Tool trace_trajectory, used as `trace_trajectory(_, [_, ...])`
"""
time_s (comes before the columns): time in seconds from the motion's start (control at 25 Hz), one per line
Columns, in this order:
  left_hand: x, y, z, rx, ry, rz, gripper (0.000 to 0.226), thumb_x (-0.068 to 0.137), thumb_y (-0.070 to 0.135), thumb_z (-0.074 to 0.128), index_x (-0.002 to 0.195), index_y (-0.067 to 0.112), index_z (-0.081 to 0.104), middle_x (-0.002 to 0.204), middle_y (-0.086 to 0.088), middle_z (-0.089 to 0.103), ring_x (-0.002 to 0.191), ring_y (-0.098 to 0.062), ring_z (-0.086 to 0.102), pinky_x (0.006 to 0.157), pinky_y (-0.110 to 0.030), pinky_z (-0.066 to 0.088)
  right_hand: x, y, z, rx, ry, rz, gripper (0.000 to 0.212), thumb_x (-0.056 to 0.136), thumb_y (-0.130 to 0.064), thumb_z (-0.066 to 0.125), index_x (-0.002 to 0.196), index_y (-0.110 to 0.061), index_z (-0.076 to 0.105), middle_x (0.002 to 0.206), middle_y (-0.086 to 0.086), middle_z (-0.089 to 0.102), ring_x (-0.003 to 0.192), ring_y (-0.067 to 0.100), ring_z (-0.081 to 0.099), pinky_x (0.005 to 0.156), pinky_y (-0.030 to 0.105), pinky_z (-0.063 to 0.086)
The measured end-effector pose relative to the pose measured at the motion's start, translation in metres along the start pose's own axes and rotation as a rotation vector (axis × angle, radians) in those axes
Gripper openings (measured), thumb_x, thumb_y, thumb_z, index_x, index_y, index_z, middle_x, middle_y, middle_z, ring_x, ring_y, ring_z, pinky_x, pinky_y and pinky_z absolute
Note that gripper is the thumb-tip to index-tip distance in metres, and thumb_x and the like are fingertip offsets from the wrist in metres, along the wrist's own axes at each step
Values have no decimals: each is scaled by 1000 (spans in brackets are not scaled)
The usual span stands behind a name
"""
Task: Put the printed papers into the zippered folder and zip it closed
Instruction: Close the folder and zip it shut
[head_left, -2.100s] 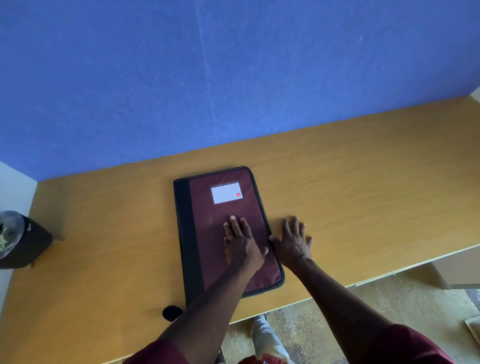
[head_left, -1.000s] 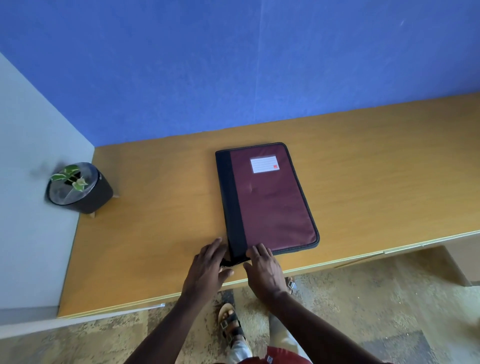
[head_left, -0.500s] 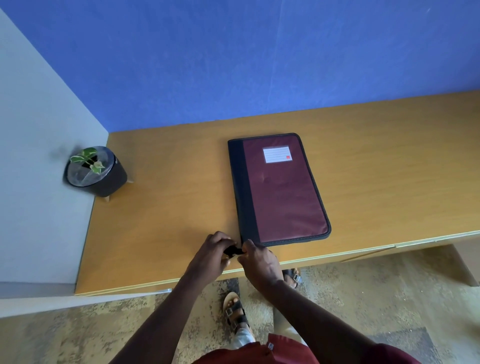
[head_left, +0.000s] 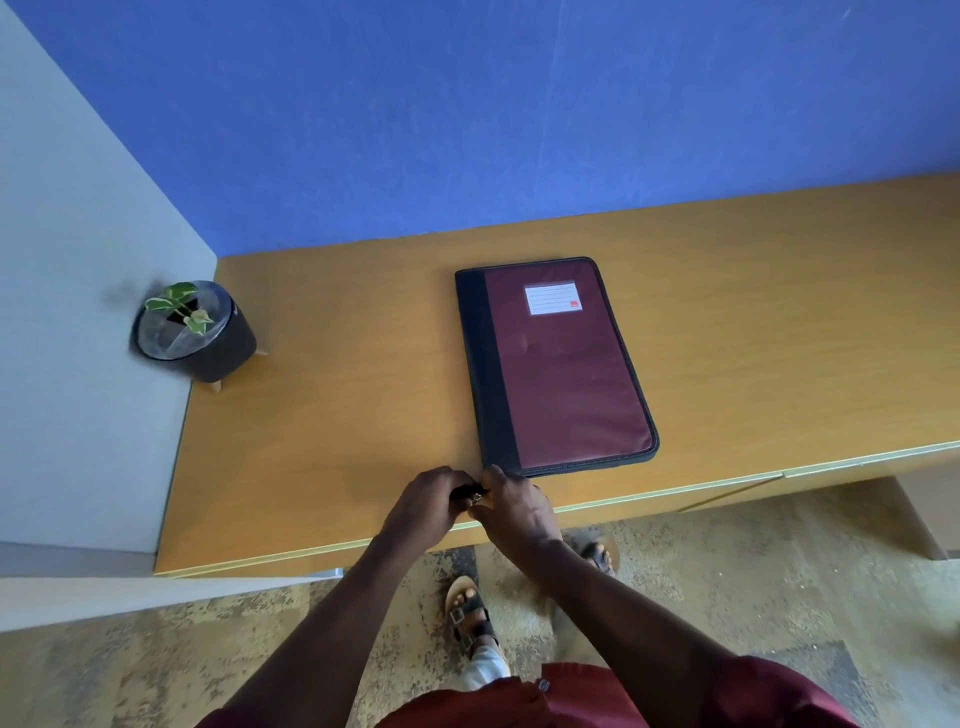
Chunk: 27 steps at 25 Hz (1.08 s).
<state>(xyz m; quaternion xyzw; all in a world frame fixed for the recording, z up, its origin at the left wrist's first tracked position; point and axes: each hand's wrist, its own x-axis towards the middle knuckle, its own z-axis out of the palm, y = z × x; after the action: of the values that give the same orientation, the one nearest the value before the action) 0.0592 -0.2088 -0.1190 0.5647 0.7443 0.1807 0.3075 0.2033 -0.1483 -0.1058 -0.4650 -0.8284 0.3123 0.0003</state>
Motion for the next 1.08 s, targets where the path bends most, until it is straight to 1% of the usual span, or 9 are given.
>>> trace_trajectory(0.24, [2, -2, -2, -96, -15, -49, 13, 86, 24, 74, 99, 28, 76, 93, 8, 77, 84, -6, 70, 74, -31, 59, 3, -2, -2, -26, -49, -21, 29, 91, -36, 65, 108, -19, 49, 97, 6, 66, 79, 23, 64, 64, 34, 52])
trace_trajectory(0.36, [4, 0, -1, -105, -18, -64, 12, 86, 24, 75, 97, 25, 77, 92, 7, 77, 85, -8, 71, 73, -29, 57, 5, -1, -5, -69, -63, -49, 25, 95, -38, 59, 110, -20, 51, 92, 6, 65, 77, 24, 64, 63, 36, 54])
trace_trajectory(0.44, [5, -1, -1, -118, -23, -67, 10, 87, 23, 74, 96, 24, 78, 92, 6, 77, 85, -9, 71, 73, -30, 57, 5, 0, -5, -107, -30, -83, 18, 97, -34, 57, 107, -19, 53, 86, 7, 66, 71, 25, 64, 61, 38, 57])
trace_trajectory(0.56, [6, -1, 0, -137, -26, -69, 10, 88, 22, 74, 97, 23, 78, 93, 5, 77, 86, -10, 70, 75, -34, 58, 3, 0, -5, -133, 12, -108, 9, 100, -25, 51, 104, -18, 55, 80, 7, 65, 63, 23, 59, 56, 34, 56])
trace_trajectory(0.64, [6, -1, 0, -146, -24, -67, 11, 87, 21, 74, 98, 23, 78, 94, 6, 77, 87, -9, 70, 77, -34, 58, 2, 0, -5, -121, 9, -110, 9, 100, -22, 49, 104, -17, 56, 81, 7, 65, 64, 23, 59, 56, 33, 54])
trace_trajectory(0.8, [5, -1, 0, -162, -21, -85, 12, 87, 20, 75, 98, 23, 77, 93, 6, 77, 86, -9, 71, 78, -35, 59, 2, -2, -6, -84, -20, -58, 9, 101, -17, 46, 107, -16, 53, 85, 9, 66, 70, 25, 63, 64, 38, 57])
trace_trajectory(0.88, [5, 0, -1, -168, -17, -102, 11, 87, 21, 74, 97, 24, 77, 92, 6, 77, 84, -9, 70, 76, -34, 58, 3, -4, -6, -43, -29, -35, 10, 100, -22, 49, 108, -18, 52, 86, 7, 65, 71, 24, 62, 63, 36, 55])
trace_trajectory(1.0, [6, 1, -2, -171, -17, -120, 9, 88, 21, 73, 95, 24, 77, 91, 7, 76, 82, -8, 68, 72, -30, 56, 3, -5, -5, -12, -15, -25, 17, 97, -33, 56, 105, -19, 50, 85, 6, 65, 70, 23, 61, 60, 31, 48])
trace_trajectory(1.08, [6, 2, -2, -174, -25, -134, 9, 88, 20, 73, 95, 23, 77, 91, 6, 76, 82, -9, 69, 73, -30, 55, 4, -3, -4, -28, -9, -19, 12, 98, -29, 54, 103, -19, 49, 84, 6, 66, 70, 24, 62, 62, 36, 54])
